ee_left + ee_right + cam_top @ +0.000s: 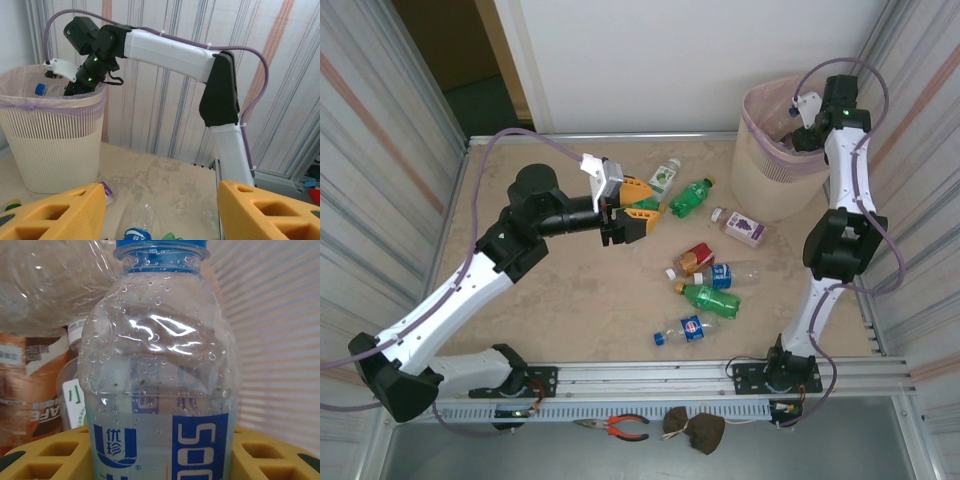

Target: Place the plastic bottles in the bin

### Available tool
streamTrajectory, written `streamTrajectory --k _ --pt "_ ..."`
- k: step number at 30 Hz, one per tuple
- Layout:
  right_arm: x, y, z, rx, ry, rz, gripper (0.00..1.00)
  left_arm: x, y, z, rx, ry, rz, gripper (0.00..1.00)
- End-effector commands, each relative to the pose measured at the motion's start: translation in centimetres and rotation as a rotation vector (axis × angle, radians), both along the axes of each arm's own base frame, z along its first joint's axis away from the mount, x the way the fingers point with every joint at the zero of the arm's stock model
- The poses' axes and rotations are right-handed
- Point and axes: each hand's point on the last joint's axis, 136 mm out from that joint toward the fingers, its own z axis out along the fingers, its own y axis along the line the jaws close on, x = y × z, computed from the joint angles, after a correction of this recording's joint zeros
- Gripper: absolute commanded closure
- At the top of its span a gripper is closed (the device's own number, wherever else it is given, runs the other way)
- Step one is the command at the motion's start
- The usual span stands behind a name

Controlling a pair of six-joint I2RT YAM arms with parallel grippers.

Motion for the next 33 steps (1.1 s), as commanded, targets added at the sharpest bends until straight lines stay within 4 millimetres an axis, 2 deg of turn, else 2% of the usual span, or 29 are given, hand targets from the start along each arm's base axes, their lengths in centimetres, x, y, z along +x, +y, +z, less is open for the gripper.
streamTrajectory --k 1,7,11,14,17,22,28,33 --pt "0.9 -0.2 -1.1 -0.03 0.022 0.011 0.49 -0.3 0.1 0.9 -0.032 -0.015 -0.022 0.39" --pt "1.5 -0.9 -5.2 -0.016 0.095 -0.009 0.47 -0.3 0.4 1.1 -0.045 -0.011 -0.019 0.39" --pt "1.6 -1.2 -7.3 0.003 0.131 -0.024 0.42 -0.1 0.4 1.0 -0.043 -0.007 -0.016 0.39" --pt "1.6 -1.3 -8.3 0.012 0.148 -0.032 0.35 -0.1 0.4 0.9 -0.04 -0.002 -0.015 0.39" --pt "1.6 -1.3 -8.4 0.018 0.15 -0.041 0.29 -0.1 0.4 0.8 -0.039 0.004 -0.015 0.39" --pt "1.7 -1.1 -6.3 0.014 0.106 -0.044 0.2 0.0 0.5 0.6 -0.036 0.011 -0.012 0.39" --pt "1.3 -0.7 -2.2 -0.002 0.033 -0.044 0.1 0.0 0.5 0.5 -0.037 0.015 -0.005 0.39" --pt "0.5 -0.1 1.2 -0.023 -0.023 -0.04 0.07 0.3 0.7 -0.3 -0.004 0.022 0.015 0.39"
